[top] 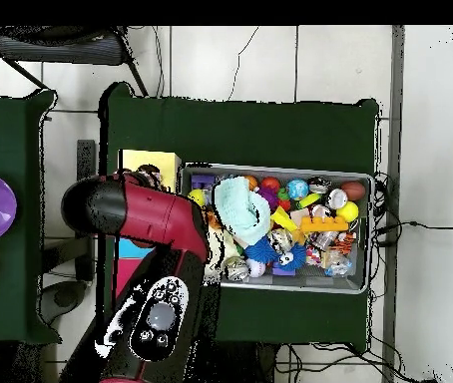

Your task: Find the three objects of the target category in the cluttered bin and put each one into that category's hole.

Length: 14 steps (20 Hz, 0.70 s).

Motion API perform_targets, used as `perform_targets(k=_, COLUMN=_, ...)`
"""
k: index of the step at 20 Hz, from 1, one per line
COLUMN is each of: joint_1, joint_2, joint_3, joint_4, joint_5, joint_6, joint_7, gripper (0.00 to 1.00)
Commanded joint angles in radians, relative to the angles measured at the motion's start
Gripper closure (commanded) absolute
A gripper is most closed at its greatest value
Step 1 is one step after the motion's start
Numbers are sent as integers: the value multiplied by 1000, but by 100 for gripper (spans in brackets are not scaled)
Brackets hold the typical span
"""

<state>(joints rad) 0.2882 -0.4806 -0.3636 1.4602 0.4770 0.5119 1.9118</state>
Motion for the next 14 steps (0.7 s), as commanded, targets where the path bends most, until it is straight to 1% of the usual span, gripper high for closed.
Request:
perform_targets(k=1, joint_1=-23, joint_2=32, joint_3=29, joint_4=71, joint_5=41, joint_6=126, joint_7=309, gripper=0)
perform_targets(k=4, joint_1=-38, joint_2=3, joint_3=41, joint_4=86, joint_5=53, joint_6=158, joint_7=307, gripper=0)
perform_targets(k=10, joint_1=-22, joint_2=-30, joint_3=40, joint_4=99, joint_5=72, joint_6=186, joint_7=333, gripper=0)
perform_targets(k=14, joint_1=-23, joint_2=-53, joint_3=42, joint_4=75, joint_5=83, joint_6=189, joint_7=332, gripper=0)
